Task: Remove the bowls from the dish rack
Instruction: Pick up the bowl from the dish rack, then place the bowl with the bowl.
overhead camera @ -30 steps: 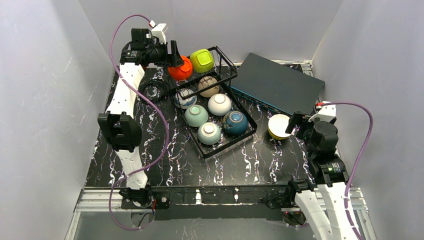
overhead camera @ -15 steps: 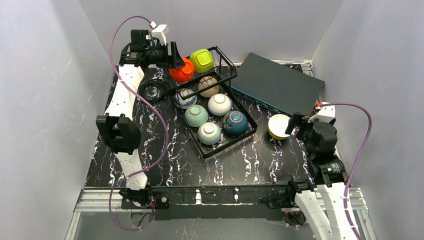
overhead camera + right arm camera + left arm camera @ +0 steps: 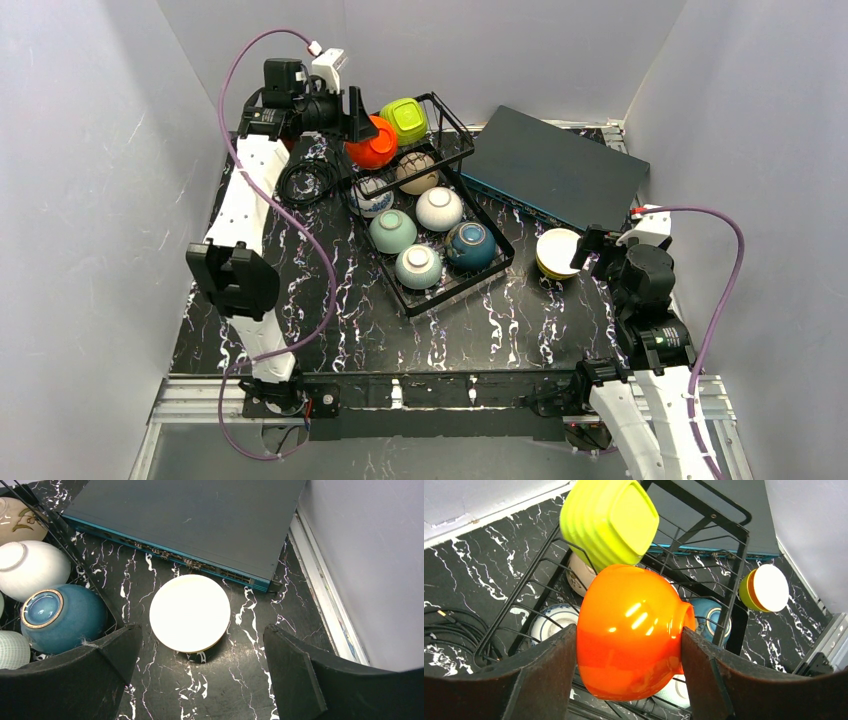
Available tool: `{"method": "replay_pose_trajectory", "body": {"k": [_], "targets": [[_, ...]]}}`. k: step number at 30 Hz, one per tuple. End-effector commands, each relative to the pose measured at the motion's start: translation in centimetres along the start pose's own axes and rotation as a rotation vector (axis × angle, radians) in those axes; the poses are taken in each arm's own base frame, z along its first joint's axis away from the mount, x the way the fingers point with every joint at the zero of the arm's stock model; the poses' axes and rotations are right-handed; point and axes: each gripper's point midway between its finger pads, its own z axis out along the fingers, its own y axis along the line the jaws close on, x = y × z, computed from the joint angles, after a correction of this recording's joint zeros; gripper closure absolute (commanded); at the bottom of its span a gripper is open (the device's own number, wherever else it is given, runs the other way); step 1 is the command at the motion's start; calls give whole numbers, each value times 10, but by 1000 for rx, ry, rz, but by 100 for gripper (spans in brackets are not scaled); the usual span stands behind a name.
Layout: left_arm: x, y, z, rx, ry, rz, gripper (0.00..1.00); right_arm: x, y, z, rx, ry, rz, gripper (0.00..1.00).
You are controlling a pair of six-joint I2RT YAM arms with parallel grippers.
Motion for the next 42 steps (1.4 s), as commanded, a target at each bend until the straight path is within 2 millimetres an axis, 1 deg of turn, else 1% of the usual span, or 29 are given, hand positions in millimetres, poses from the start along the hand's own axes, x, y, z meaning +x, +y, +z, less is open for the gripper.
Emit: {"method": "replay_pose_trajectory", "body": {"k": [1, 5, 7, 12, 16, 19, 24, 28, 32, 37, 42], "targets": [[-23, -43, -34, 65, -81, 163, 54, -13, 5, 0, -25, -59, 2, 1], [-22, -55, -39, 66, -92, 247, 54, -15, 11, 0, -54, -54, -4, 1], [-20, -63, -42, 72, -95, 290, 52, -17, 14, 1, -71, -48, -9, 1], [-22, -84, -60, 73, -147, 434, 51, -23, 23, -1, -115, -22, -24, 1], [-17, -104, -70, 76, -172, 563, 51, -32, 30, -1, -155, -24, -44, 1], [-12, -119, -77, 75, -189, 664, 51, -44, 40, -2, -205, -45, -58, 1], [2, -139, -87, 75, -225, 809, 51, -63, 60, -3, -301, -61, -65, 1], [11, -155, -99, 106, -285, 886, 51, -73, 79, -7, -411, -57, -109, 1], [20, -169, -109, 130, -335, 950, 52, -76, 94, -7, -495, -19, -149, 1], [40, -183, -111, 176, -374, 1047, 55, -75, 115, -9, -619, 20, -150, 1], [63, -198, -106, 215, -437, 1179, 58, -71, 140, -14, -778, 77, -144, 1]]}}
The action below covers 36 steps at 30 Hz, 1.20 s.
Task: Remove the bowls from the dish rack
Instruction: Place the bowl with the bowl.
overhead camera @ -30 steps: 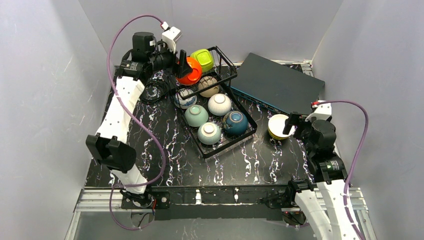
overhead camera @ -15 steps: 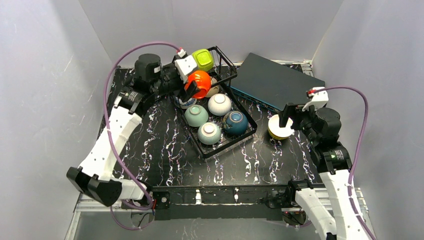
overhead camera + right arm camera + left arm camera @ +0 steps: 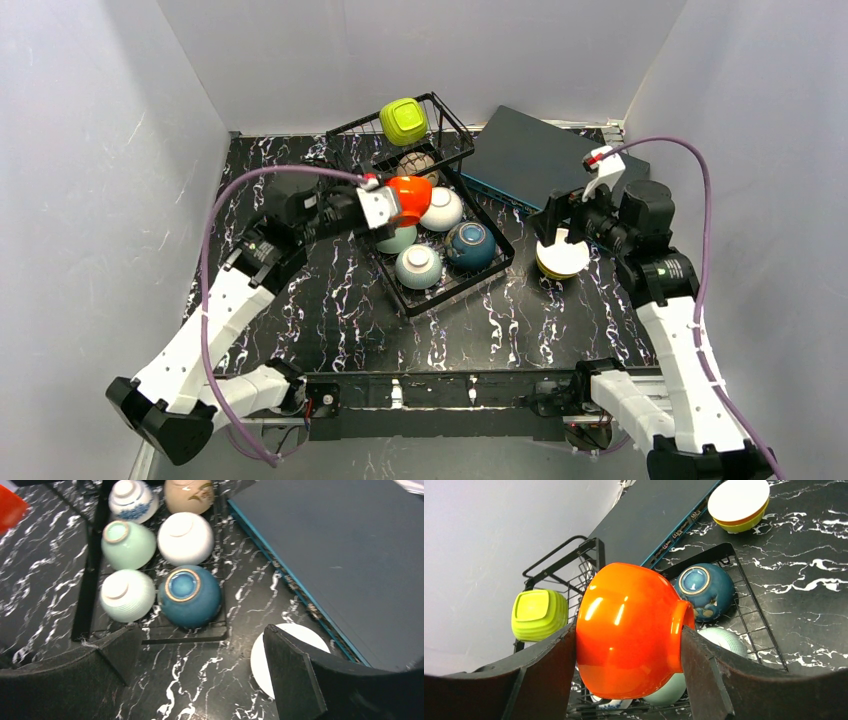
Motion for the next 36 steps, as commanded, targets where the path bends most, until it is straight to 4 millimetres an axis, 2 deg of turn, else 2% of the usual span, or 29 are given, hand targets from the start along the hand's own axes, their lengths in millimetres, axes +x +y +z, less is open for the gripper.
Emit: {"method": "replay_pose_trajectory", "body": {"k": [1, 7, 9, 13, 24, 30, 36], "targets": [[-23, -10, 0, -25, -130, 200, 58, -21, 36, -1, -211, -18, -30, 1], [-16, -40, 8, 4, -157, 300, 59, -23, 56, 4, -355, 25, -8, 1], [-21, -48, 12, 3, -183, 345, 59, -23, 61, 5, -395, 40, 2, 1], [-18, -66, 23, 35, -172, 405, 60, -24, 72, 8, -481, 57, 27, 1], [-13, -109, 50, 127, -153, 524, 60, -15, 110, 10, -717, 127, 79, 2], [-12, -121, 55, 156, -157, 537, 60, -7, 144, 9, -846, 159, 45, 4], [-14, -125, 55, 167, -169, 525, 59, 3, 169, 9, -939, 200, 27, 13]]}}
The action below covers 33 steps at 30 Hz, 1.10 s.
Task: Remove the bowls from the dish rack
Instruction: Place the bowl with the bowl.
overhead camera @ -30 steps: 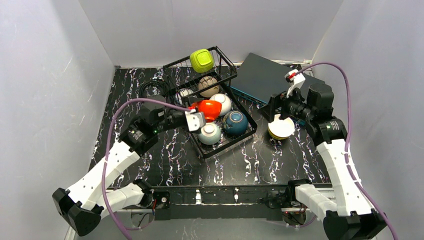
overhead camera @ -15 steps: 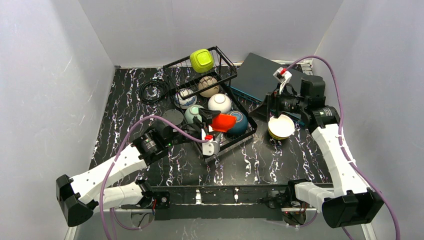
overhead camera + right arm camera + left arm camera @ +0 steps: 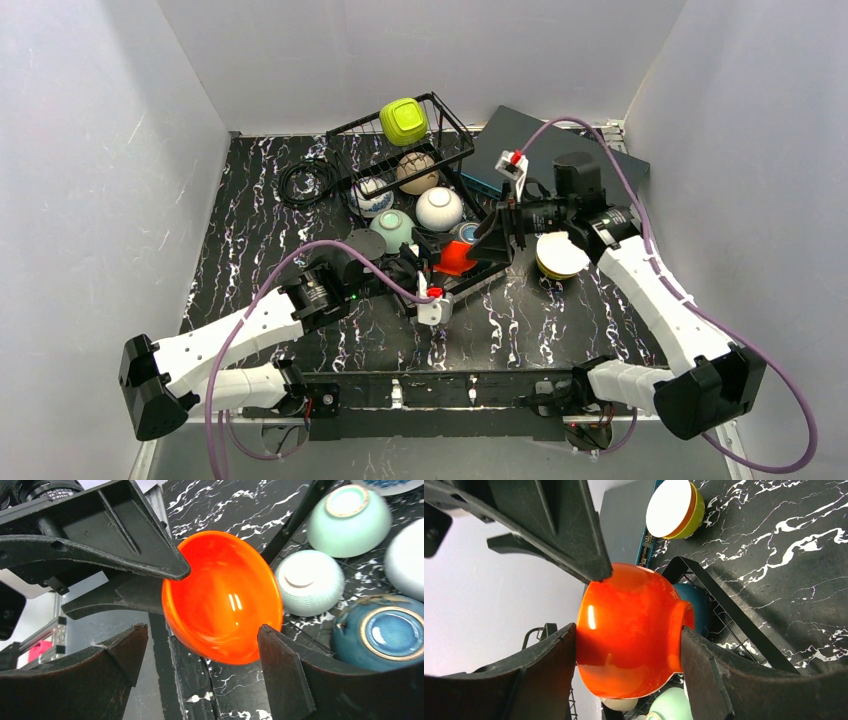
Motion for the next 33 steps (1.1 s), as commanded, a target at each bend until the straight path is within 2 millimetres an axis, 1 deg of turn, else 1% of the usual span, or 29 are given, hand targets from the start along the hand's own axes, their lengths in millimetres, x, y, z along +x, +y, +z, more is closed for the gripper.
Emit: {"method": "replay_pose_trajectory", "body": {"k": [1, 6, 9, 14, 16, 21, 22, 25, 27, 28, 29, 31, 33], "targets": [[-12, 12, -3, -49, -38, 23, 60, -14, 21, 10, -93, -10, -75, 15], [-15, 8, -1, -38, -50, 13, 59, -5, 30, 19, -143, 24, -84, 22], [-15, 7, 0, -34, -50, 13, 59, -1, 31, 21, -162, 39, -82, 30], [-14, 5, 1, -29, -49, 13, 59, 5, 31, 23, -177, 62, -73, 49], [-13, 4, 1, -26, -48, 12, 59, 7, 30, 24, -180, 68, -80, 59], [-10, -2, 1, -14, -35, 6, 56, 13, 26, 25, -180, 92, -76, 87], [-9, -3, 1, -13, -31, 5, 56, 14, 26, 25, -178, 97, -75, 91], [-6, -5, 2, -10, -22, 2, 52, 16, 23, 26, -169, 106, -72, 99], [-2, -6, 2, -13, -2, -1, 46, 17, 20, 25, -154, 112, -78, 99], [0, -5, 1, -16, 5, -3, 41, 18, 18, 25, -141, 116, -80, 99], [1, -6, 1, -20, 12, -5, 32, 19, 16, 25, -125, 120, -82, 99], [4, -5, 0, -29, 25, -11, 19, 20, 11, 24, -93, 128, -85, 99], [5, -4, -2, -36, 36, -17, 12, 23, 4, 24, -53, 141, -83, 99]]}}
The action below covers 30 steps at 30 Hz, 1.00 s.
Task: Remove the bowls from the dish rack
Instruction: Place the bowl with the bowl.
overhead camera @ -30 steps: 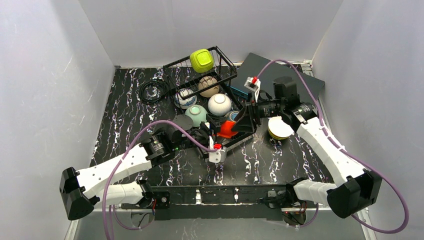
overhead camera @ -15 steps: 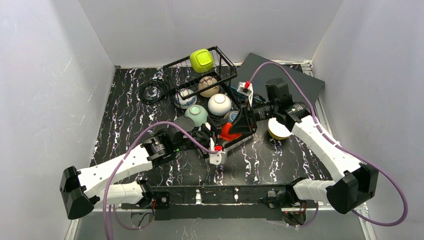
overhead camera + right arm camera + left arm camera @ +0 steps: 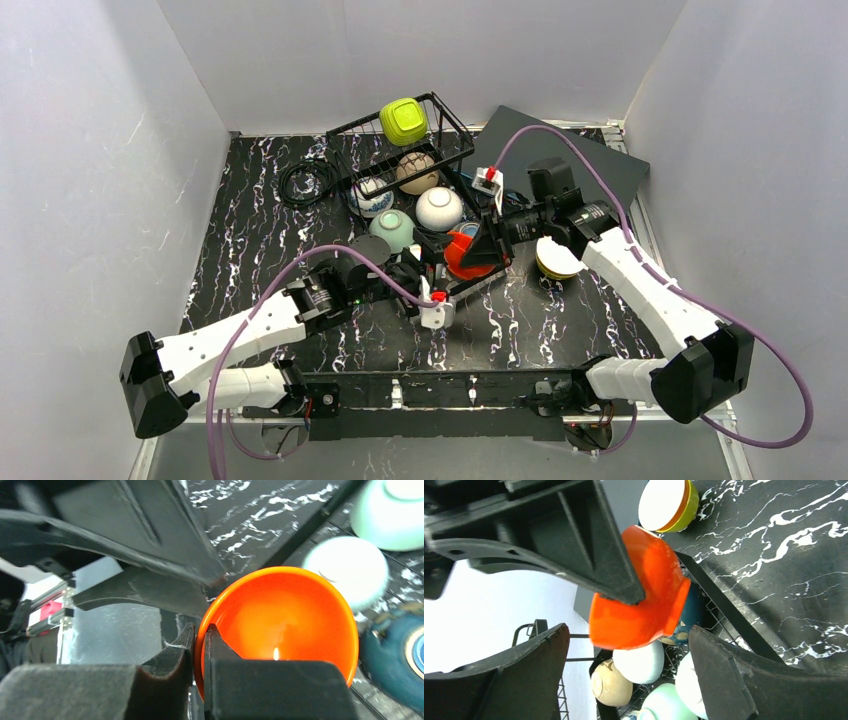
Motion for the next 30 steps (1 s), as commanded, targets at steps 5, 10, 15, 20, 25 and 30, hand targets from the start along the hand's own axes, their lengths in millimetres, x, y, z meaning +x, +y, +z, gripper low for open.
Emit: {"method": "replay_pose_trajectory", "body": {"k": [5, 10, 15, 20, 25, 30], "targets": [[6, 15, -12, -89, 52, -43, 3, 2, -32, -12, 207, 41, -19, 99], [19, 19, -17, -127, 131, -114, 2, 7, -55, -26, 392, 70, -5, 99], [40, 22, -23, -170, 269, -241, 2, 15, -72, -43, 550, 81, 15, 99], [52, 27, -33, -228, 361, -369, 2, 19, -89, -64, 730, 70, 38, 99], [61, 29, -46, -276, 445, -486, 2, 21, -107, -87, 913, 50, 64, 99], [72, 31, -67, -357, 515, -648, 2, 25, -126, -111, 1097, 20, 93, 99]]}}
